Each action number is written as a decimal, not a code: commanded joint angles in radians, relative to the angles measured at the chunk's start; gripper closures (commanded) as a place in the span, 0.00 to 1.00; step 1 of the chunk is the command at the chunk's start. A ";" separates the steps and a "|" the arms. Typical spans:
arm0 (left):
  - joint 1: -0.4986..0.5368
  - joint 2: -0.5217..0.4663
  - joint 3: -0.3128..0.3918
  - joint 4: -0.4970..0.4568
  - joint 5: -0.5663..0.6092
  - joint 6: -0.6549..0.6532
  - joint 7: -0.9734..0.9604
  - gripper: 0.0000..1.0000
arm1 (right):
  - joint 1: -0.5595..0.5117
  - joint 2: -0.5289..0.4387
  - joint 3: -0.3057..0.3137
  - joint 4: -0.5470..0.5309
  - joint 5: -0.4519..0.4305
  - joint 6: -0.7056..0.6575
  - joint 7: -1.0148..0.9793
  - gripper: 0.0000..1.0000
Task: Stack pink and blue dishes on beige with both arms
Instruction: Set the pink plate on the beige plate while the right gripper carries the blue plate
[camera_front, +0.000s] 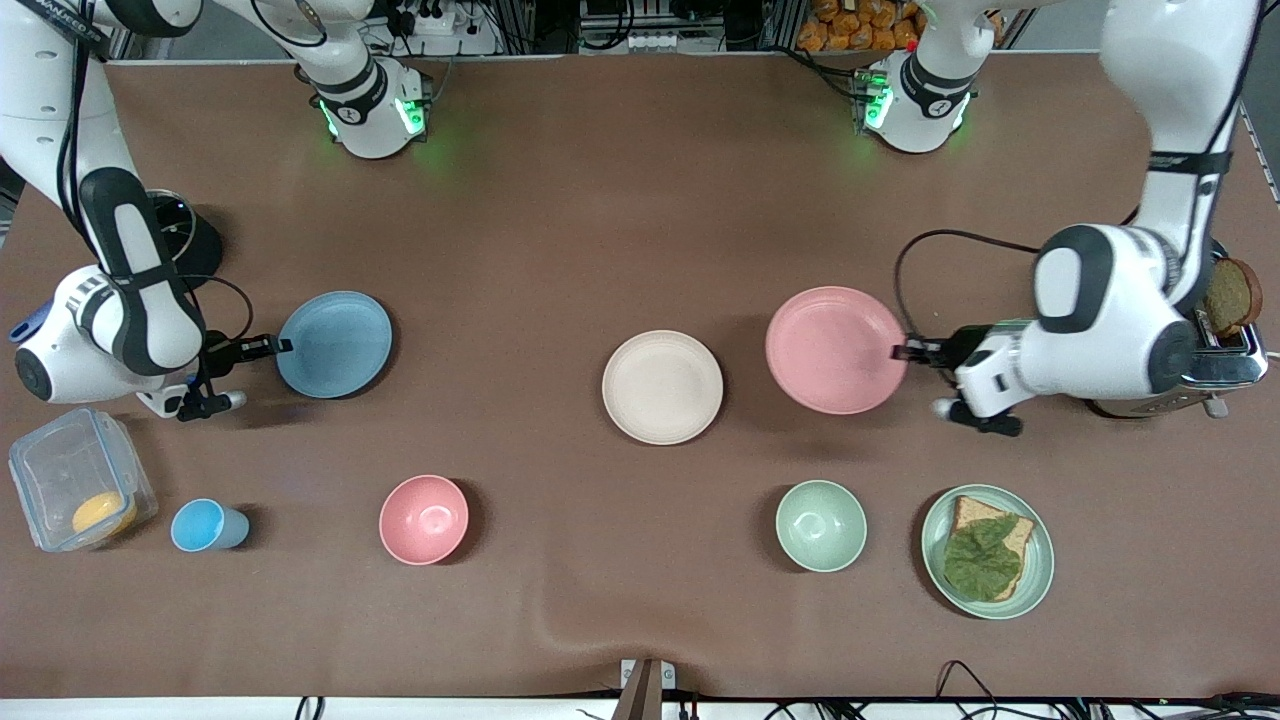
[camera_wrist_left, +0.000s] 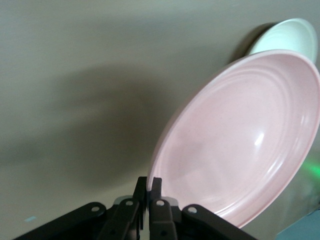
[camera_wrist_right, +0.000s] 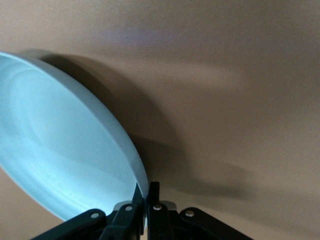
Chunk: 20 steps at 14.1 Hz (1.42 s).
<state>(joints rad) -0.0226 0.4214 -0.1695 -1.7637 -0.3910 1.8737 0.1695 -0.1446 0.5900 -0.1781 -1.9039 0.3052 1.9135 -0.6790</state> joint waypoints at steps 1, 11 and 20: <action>-0.115 0.202 -0.004 0.229 -0.023 -0.009 -0.083 1.00 | -0.010 0.013 0.009 0.040 0.040 -0.053 -0.008 1.00; -0.309 0.365 -0.004 0.270 -0.108 0.292 -0.133 1.00 | -0.006 0.008 0.009 0.173 0.042 -0.244 0.038 1.00; -0.301 0.274 0.008 0.277 0.029 0.288 -0.111 0.00 | 0.180 0.002 0.011 0.358 0.104 -0.419 0.402 1.00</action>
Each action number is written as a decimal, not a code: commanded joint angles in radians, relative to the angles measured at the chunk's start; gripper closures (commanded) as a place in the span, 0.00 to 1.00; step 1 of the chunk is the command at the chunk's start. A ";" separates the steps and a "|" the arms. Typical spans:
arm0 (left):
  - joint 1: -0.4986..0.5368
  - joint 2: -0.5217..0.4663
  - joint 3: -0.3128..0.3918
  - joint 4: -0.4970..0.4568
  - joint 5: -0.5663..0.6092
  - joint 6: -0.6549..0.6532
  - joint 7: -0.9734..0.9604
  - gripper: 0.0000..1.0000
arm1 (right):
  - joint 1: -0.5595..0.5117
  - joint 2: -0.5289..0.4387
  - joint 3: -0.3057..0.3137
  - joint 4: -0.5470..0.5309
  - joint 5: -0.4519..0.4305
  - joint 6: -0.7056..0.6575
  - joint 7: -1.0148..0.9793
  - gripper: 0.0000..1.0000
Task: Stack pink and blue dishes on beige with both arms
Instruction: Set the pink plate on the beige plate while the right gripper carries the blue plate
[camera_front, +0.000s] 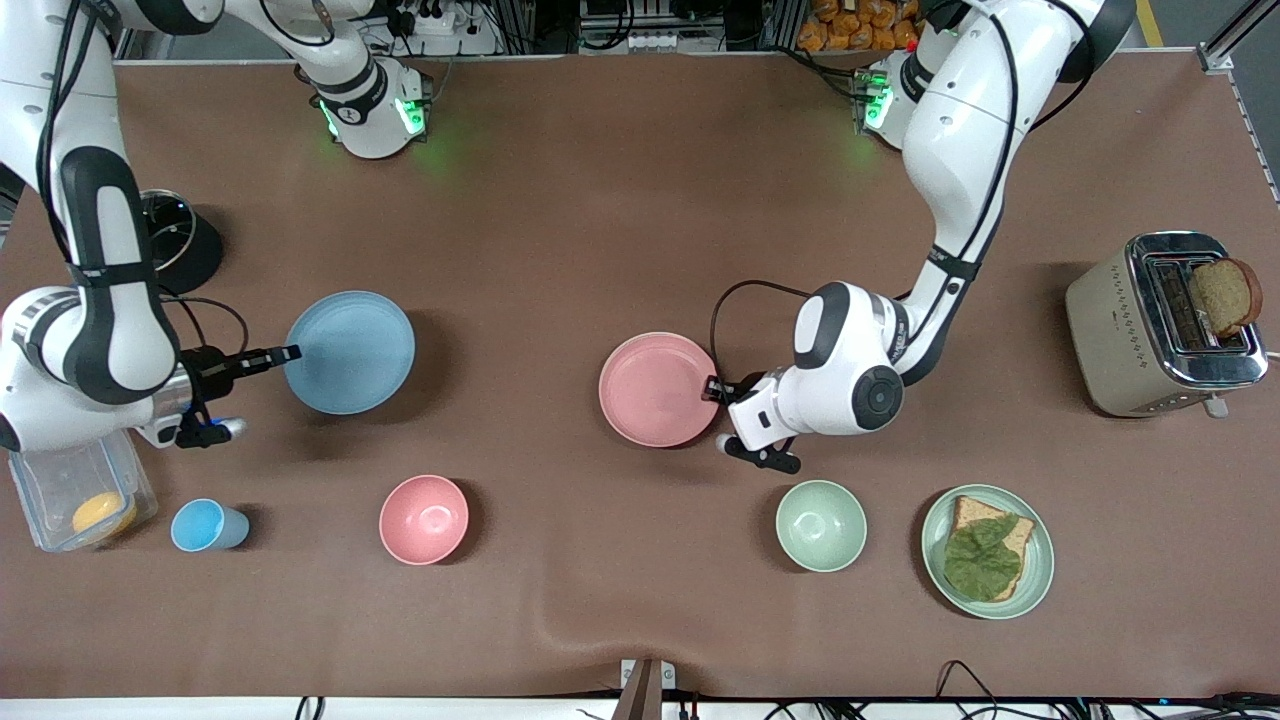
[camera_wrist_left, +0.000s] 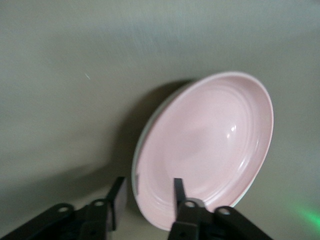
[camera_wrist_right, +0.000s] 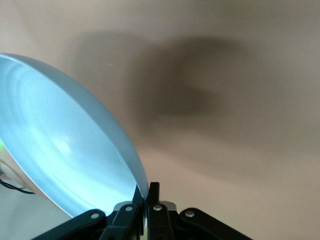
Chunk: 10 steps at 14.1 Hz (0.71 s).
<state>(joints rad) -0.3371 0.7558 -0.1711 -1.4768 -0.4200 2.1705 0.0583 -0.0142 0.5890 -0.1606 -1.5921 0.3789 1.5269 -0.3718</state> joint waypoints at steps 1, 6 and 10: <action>0.029 -0.090 0.018 -0.010 0.108 -0.018 0.002 0.00 | 0.086 0.003 -0.007 0.063 0.049 -0.033 0.158 1.00; 0.102 -0.179 0.021 -0.010 0.383 -0.099 0.003 0.00 | 0.307 0.017 -0.007 0.107 0.181 0.005 0.485 1.00; 0.193 -0.225 0.021 -0.010 0.481 -0.158 0.024 0.00 | 0.485 0.045 -0.007 0.107 0.241 0.185 0.686 1.00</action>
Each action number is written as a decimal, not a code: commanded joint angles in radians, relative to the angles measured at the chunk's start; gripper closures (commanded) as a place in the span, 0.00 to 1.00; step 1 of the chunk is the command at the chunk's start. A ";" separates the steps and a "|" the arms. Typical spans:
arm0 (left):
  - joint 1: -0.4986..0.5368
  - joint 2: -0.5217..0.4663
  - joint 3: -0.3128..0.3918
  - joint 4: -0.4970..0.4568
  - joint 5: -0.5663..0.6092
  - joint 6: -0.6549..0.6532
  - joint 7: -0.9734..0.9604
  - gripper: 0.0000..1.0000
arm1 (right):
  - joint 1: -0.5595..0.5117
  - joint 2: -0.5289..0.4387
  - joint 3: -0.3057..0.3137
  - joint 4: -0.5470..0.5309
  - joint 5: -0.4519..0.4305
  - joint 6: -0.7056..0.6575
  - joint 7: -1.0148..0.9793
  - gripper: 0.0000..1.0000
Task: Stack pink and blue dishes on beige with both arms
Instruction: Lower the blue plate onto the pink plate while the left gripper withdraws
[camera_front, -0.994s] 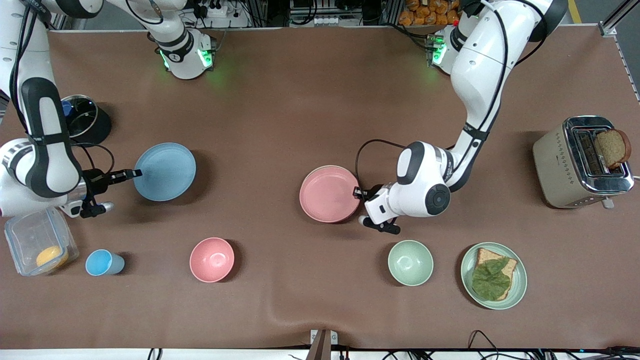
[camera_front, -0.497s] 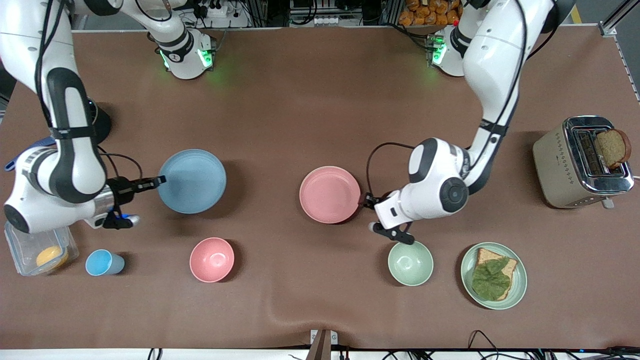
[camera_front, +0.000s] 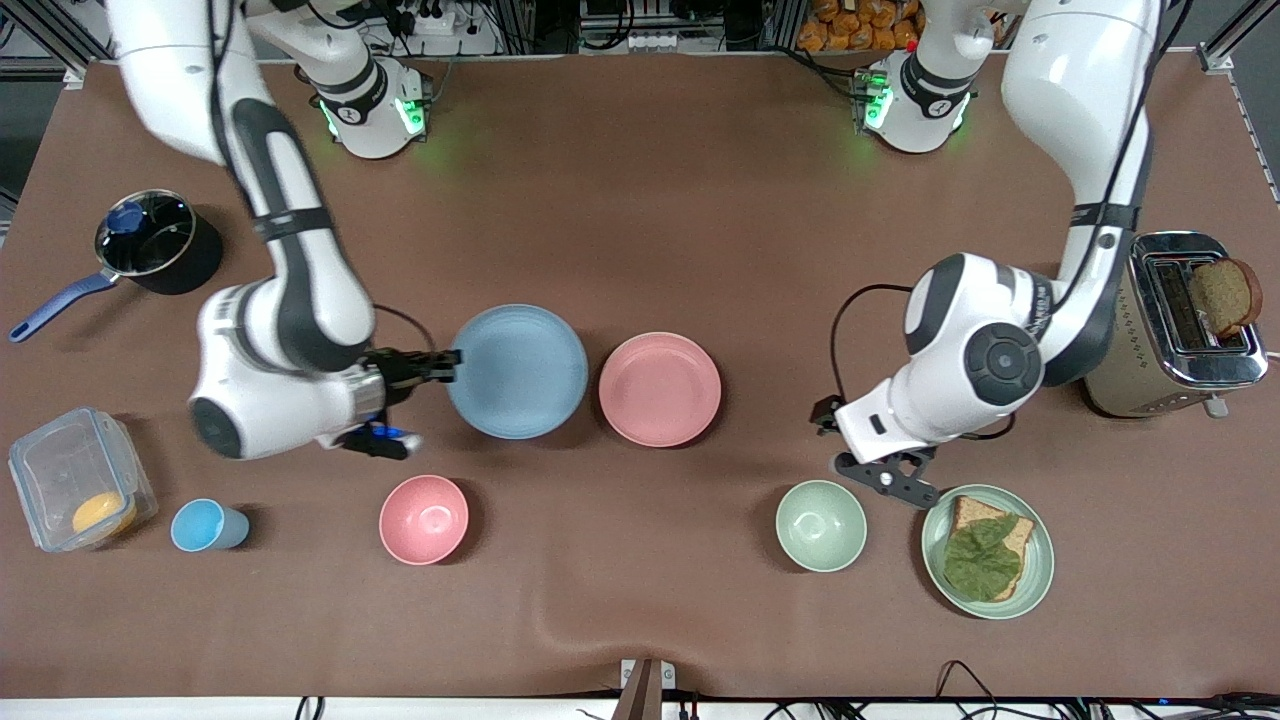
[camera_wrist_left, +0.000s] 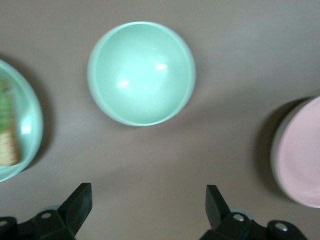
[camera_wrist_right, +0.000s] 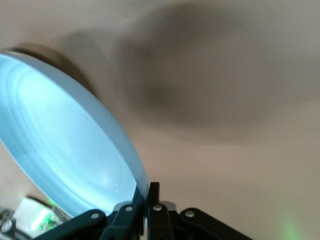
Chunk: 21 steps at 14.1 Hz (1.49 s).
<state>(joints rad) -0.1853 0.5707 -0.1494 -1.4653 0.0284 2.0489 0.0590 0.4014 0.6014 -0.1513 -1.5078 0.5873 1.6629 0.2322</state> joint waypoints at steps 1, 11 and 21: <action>0.062 -0.049 -0.001 -0.021 0.033 -0.050 0.027 0.00 | 0.106 0.041 -0.016 0.023 0.035 0.084 0.116 1.00; 0.190 -0.340 -0.003 -0.021 0.031 -0.303 0.038 0.00 | 0.269 0.146 -0.016 0.035 0.137 0.370 0.185 1.00; 0.247 -0.422 -0.010 -0.026 0.019 -0.492 0.071 0.00 | 0.240 0.133 -0.017 0.080 0.172 0.367 0.168 0.00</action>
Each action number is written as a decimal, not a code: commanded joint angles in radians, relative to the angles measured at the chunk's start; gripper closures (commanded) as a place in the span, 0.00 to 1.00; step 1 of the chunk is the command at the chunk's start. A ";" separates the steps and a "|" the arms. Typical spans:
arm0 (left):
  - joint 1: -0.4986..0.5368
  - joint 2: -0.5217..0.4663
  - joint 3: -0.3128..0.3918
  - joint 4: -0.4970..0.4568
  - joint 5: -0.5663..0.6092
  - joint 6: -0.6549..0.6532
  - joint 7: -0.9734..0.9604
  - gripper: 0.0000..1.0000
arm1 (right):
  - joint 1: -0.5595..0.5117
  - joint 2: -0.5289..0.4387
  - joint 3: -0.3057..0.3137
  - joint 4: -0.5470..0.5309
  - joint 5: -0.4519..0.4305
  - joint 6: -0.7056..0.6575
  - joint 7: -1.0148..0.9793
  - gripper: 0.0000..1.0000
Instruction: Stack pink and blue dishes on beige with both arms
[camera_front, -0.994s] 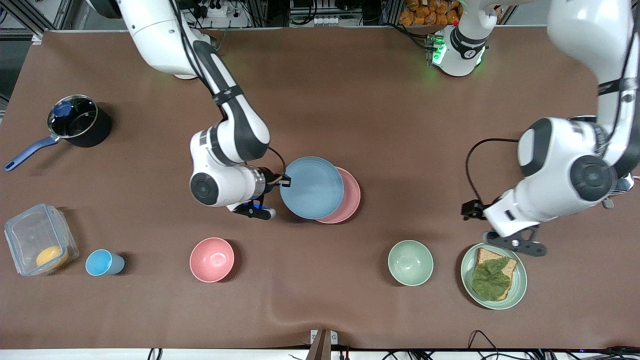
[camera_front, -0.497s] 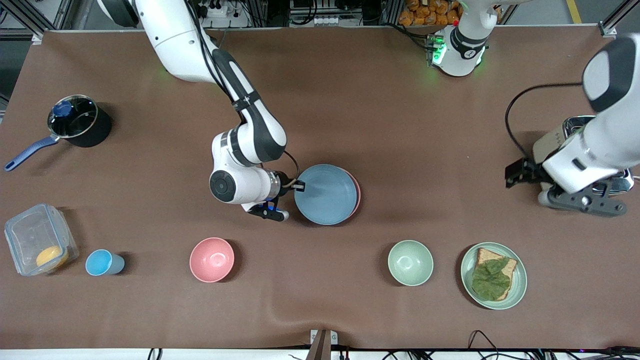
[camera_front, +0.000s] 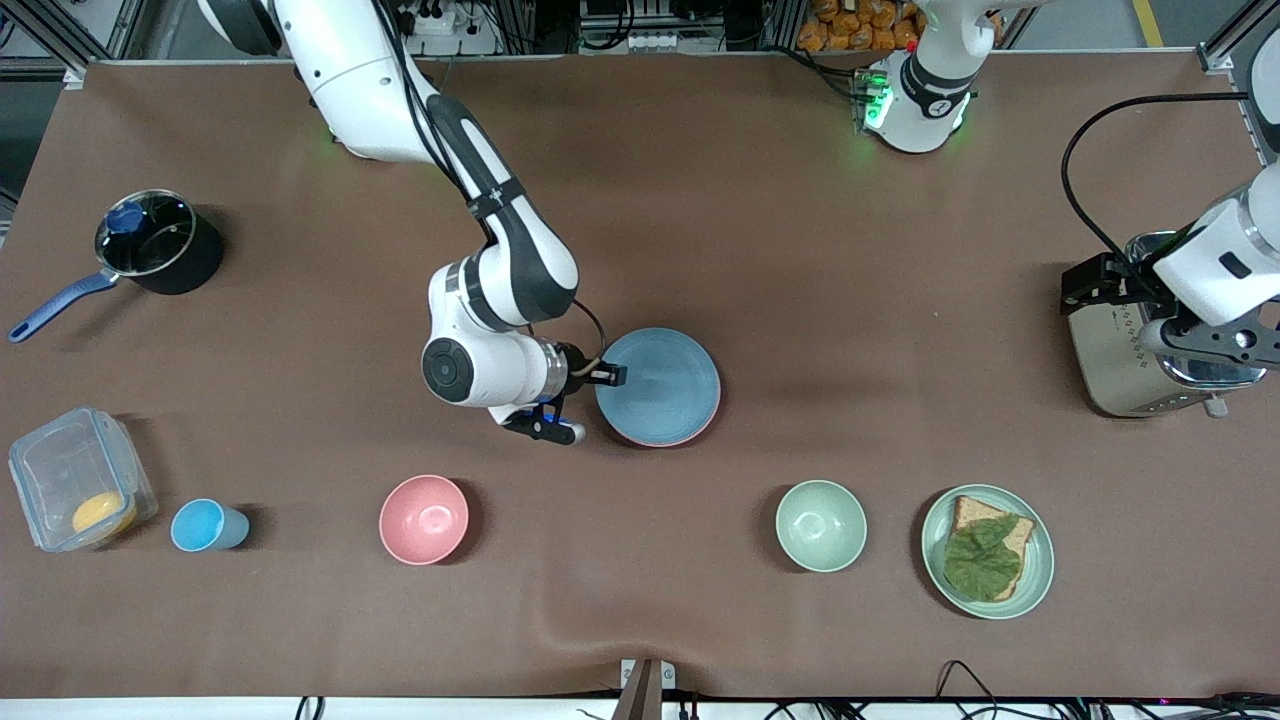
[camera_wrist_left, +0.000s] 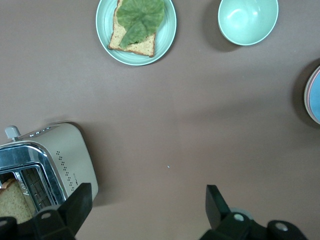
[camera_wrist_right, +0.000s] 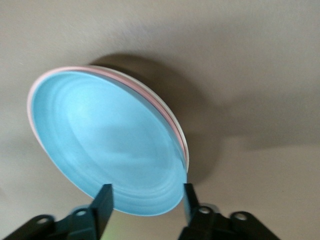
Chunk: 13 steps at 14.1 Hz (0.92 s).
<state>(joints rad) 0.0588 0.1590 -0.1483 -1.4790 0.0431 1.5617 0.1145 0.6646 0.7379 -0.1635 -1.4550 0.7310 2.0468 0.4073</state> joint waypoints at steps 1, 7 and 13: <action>0.003 -0.009 -0.013 -0.012 0.001 -0.005 0.016 0.00 | -0.043 -0.011 -0.007 0.038 0.024 -0.034 -0.008 0.00; -0.083 -0.096 0.109 -0.154 -0.078 0.147 0.005 0.00 | -0.238 -0.066 -0.065 0.071 -0.131 -0.316 -0.266 0.00; -0.131 -0.200 0.188 -0.260 -0.110 0.184 -0.036 0.00 | -0.358 -0.146 -0.126 0.070 -0.432 -0.404 -0.410 0.00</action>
<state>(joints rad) -0.0503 0.0531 0.0412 -1.6458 -0.1019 1.7256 0.0974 0.3427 0.6376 -0.2975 -1.3713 0.3716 1.6691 0.0432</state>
